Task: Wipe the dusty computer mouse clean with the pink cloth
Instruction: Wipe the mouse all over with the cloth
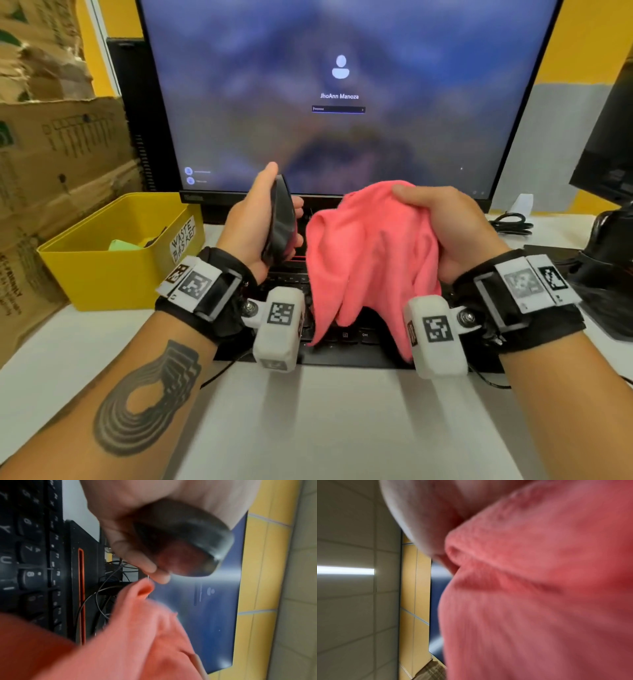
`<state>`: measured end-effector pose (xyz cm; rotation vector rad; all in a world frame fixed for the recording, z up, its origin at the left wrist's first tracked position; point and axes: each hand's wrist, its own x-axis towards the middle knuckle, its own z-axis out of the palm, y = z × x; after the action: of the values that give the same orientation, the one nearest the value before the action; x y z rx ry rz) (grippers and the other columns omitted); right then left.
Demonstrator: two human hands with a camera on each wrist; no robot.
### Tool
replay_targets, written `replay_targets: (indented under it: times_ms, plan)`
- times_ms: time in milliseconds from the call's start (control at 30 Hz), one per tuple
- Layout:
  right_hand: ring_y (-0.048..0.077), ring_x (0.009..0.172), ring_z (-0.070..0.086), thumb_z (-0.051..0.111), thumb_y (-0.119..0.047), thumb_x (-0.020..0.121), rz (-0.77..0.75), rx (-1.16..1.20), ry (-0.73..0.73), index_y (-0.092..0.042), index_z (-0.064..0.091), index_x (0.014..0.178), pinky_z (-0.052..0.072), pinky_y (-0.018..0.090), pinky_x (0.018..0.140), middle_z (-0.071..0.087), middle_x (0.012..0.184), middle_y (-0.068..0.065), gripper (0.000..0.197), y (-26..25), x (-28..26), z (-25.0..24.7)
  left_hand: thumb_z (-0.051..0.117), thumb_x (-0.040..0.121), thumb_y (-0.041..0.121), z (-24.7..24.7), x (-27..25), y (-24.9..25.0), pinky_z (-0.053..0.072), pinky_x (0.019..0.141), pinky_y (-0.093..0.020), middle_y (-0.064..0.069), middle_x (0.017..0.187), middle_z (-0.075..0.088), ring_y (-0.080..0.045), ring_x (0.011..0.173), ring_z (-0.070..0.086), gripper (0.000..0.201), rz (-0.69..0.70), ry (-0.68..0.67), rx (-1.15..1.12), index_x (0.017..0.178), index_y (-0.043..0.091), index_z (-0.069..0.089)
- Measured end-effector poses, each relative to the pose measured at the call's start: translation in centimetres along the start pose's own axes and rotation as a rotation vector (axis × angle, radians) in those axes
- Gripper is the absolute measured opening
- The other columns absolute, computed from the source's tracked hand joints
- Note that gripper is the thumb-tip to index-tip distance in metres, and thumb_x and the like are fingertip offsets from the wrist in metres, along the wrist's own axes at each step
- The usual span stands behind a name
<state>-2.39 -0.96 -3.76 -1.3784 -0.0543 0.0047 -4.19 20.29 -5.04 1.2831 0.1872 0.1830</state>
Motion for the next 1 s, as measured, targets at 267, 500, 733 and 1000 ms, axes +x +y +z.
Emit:
replay_targets:
  times_ms: [267, 500, 733, 1000]
  plan:
    - [0.016, 0.07, 0.061, 0.073, -0.014, 0.077, -0.197, 0.107, 0.004, -0.01, 0.068, 0.082, 0.05, 0.03, 0.069, 0.062, 0.075, 0.002, 0.008, 0.0, -0.2, 0.5, 0.054, 0.096, 0.068, 1.2, -0.4, -1.1, 0.044, 0.039, -0.022, -0.009, 0.073, 0.065, -0.02, 0.04, 0.061, 0.058, -0.04, -0.046, 0.093, 0.095, 0.012, 0.065]
    - [0.031, 0.104, 0.054, 0.091, -0.034, 0.056, -0.113, 0.25, -0.426, -0.003, 0.053, 0.141, 0.041, 0.048, 0.098, 0.057, 0.111, 0.017, 0.098, 2.3, -1.4, 2.5, 0.062, 0.096, 0.057, 1.9, -1.1, -1.9, 0.057, 0.084, -0.038, -0.012, 0.102, 0.08, -0.027, 0.086, 0.075, 0.049, -0.093, -0.155, -0.089, 0.108, 0.013, 0.078]
    - [-0.004, 0.088, 0.065, 0.086, -0.017, 0.078, -0.642, -0.483, -0.362, -0.013, 0.061, 0.113, 0.05, 0.017, 0.084, 0.069, 0.1, -0.006, 0.043, 3.1, -1.8, 3.5, 0.048, 0.107, 0.044, 2.5, -1.2, -1.8, 0.057, 0.091, -0.048, -0.009, 0.09, 0.079, -0.03, 0.091, 0.074, 0.048, 0.109, 0.004, 0.19, 0.084, 0.013, 0.077]
    - [0.01, 0.072, 0.056, 0.069, -0.038, 0.091, -0.511, -0.108, -0.452, -0.003, 0.071, 0.08, 0.044, 0.026, 0.069, 0.063, 0.077, -0.004, 0.037, 2.2, -1.7, 2.9, 0.054, 0.105, 0.042, 2.3, -1.0, -1.4, 0.056, 0.084, -0.044, 0.0, 0.072, 0.076, -0.024, 0.078, 0.069, 0.048, 0.14, 0.053, 0.18, 0.07, 0.015, 0.073]
